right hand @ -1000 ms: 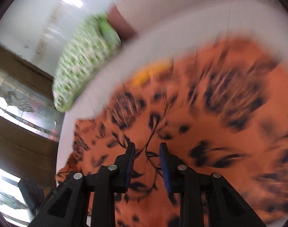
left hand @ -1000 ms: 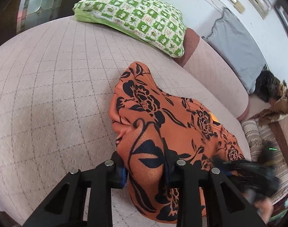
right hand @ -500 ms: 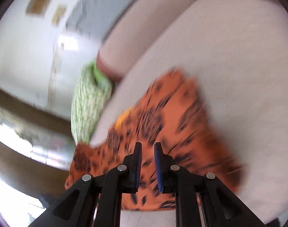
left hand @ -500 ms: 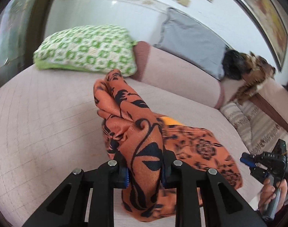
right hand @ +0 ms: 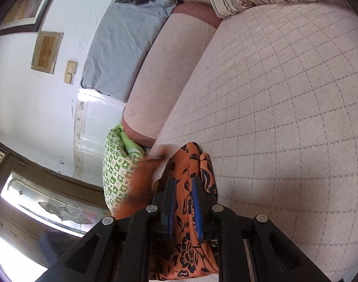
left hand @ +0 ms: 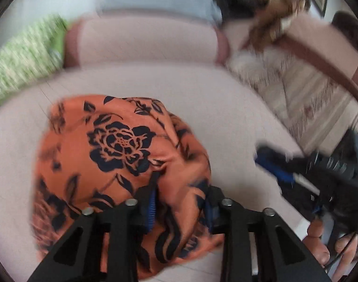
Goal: Fold small clothes
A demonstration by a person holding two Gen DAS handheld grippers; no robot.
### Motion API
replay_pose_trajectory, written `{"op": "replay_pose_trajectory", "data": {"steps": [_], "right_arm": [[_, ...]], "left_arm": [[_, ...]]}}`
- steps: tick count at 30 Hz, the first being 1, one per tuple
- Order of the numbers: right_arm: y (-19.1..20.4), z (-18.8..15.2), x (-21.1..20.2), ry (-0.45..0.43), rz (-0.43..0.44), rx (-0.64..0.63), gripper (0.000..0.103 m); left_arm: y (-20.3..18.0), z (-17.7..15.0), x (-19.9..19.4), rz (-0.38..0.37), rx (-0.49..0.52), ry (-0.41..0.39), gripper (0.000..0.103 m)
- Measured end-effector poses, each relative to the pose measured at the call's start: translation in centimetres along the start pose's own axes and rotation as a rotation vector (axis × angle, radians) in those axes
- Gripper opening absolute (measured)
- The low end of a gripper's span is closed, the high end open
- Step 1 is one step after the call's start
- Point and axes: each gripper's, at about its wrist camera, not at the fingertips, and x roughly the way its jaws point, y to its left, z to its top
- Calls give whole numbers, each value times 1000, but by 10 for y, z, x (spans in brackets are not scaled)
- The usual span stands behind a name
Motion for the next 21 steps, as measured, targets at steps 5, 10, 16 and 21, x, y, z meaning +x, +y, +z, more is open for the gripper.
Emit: {"op": "replay_pose_trajectory", "data": {"steps": [5,10,16,21], "right_arm": [[20,-5,10,68,-29,-101,16],[41,-18,16,50,27,-169,26],[79,-60,38,183,141,-339,26],[55,-91,84,417,-215,-397,16]], "left_arm": [[34,-11,-61,-174,-1,-113,72],[106,-20,-125,-25,-56,-299,88],[169,-38,-97,246,-108,-160,87],[152,-64,-55,258,-1,-10,88]]}}
